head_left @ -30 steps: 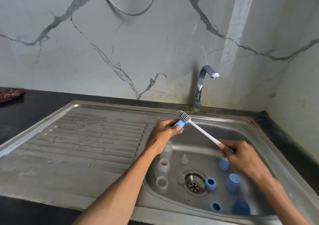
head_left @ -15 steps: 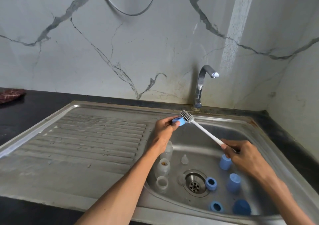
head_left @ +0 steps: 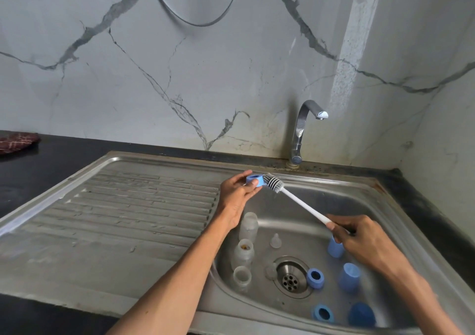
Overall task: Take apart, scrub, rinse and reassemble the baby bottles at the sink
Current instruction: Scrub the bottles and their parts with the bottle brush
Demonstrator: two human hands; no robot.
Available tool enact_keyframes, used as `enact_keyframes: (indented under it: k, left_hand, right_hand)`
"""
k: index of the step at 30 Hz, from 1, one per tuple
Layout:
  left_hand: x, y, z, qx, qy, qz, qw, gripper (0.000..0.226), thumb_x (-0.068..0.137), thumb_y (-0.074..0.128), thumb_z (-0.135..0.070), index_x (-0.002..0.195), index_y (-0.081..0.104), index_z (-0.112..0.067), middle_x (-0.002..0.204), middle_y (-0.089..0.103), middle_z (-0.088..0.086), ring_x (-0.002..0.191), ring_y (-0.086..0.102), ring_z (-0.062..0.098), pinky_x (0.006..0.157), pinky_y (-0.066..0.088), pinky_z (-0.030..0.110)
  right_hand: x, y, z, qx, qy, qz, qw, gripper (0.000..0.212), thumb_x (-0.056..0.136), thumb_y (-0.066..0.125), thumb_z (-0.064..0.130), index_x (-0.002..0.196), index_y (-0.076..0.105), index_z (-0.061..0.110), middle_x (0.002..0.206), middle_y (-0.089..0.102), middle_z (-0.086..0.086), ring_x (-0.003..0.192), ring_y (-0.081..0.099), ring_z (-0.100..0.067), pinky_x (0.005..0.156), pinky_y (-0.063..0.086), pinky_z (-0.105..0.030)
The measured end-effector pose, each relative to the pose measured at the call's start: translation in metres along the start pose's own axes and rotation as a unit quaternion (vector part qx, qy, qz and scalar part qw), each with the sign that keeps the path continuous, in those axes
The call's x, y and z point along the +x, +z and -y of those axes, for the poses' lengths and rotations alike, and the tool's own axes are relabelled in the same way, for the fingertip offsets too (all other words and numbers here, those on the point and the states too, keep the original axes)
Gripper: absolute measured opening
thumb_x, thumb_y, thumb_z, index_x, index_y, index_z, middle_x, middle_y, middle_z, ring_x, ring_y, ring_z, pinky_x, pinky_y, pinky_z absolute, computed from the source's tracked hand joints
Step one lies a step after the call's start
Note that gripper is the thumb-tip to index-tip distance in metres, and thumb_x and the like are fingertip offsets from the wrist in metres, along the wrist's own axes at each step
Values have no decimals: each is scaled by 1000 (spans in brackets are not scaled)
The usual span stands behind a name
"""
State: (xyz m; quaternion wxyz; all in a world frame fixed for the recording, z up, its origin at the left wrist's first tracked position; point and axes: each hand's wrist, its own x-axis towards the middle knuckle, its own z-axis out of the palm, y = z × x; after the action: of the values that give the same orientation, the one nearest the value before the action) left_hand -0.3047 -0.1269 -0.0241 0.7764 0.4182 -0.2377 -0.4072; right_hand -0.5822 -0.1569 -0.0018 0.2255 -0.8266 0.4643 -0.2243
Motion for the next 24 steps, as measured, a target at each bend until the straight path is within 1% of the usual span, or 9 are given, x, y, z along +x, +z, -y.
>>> enact_keyframes:
  k: [3,5,7,9,12,15,19,22,24]
  left_hand:
    - [-4,7,2,42,-11,34,998,33,84,63,17,116,64,9,99,72,17,86,70,19,85,59,27]
    - [-9,13,3,64,-13,56,996,33,84,64,16,116,66,7,95,73,12,89,69,19,87,57,26]
    - [-9,12,1,37,-23,59,997,30,87,63,12,116,66,5,101,72,17,96,68,24,90,58,31]
    - [-6,5,-3,-20,-44,50,998,31,91,60,9,121,64,5,111,69,22,100,68,31,92,57,40]
    - [-3,0,-5,-80,-73,57,993,33,94,54,9,126,59,4,119,67,24,103,69,35,93,56,49]
    - [-6,6,-2,-74,-75,60,993,31,95,50,13,124,58,9,122,64,25,106,67,32,94,56,46]
    - [-6,10,-1,-73,-73,44,994,19,91,56,14,108,62,8,122,59,33,105,65,35,86,60,44]
    - [-4,5,-5,-100,-69,20,992,25,93,57,8,117,61,12,118,60,27,103,64,31,81,62,37]
    - [-3,3,-6,-108,-72,27,991,30,94,57,5,123,59,12,117,62,24,102,64,29,80,61,34]
  right_hand:
    - [1,1,-2,-5,3,-8,1000,24,98,58,33,118,71,34,62,61,-1,48,39,-8,48,35,-21]
    - [2,1,-3,-17,7,-8,1000,26,98,57,34,121,69,33,68,65,-4,49,40,-9,48,35,-21]
    - [1,0,-2,-23,4,-7,1000,26,98,57,34,122,69,32,70,66,-4,50,42,-10,49,37,-22]
    - [-1,0,-1,-27,-8,-5,1000,27,98,57,34,122,68,32,69,65,-1,51,44,-10,50,38,-21]
    - [-3,1,3,-31,-20,-1,999,27,98,57,34,122,68,33,67,64,3,50,45,-7,48,39,-20]
    - [-1,3,3,-25,-15,-9,1000,25,98,57,33,119,70,31,66,63,0,50,44,-8,48,37,-21]
    - [-1,1,2,-29,-12,-13,999,24,98,57,34,117,71,32,65,62,1,50,44,-8,49,39,-21]
    - [-4,-1,5,-28,-21,-6,999,23,98,57,35,115,72,30,64,62,4,49,46,-7,51,42,-18]
    - [-4,0,6,-23,-21,-8,999,23,97,58,35,115,73,31,64,62,4,49,46,-7,51,42,-18]
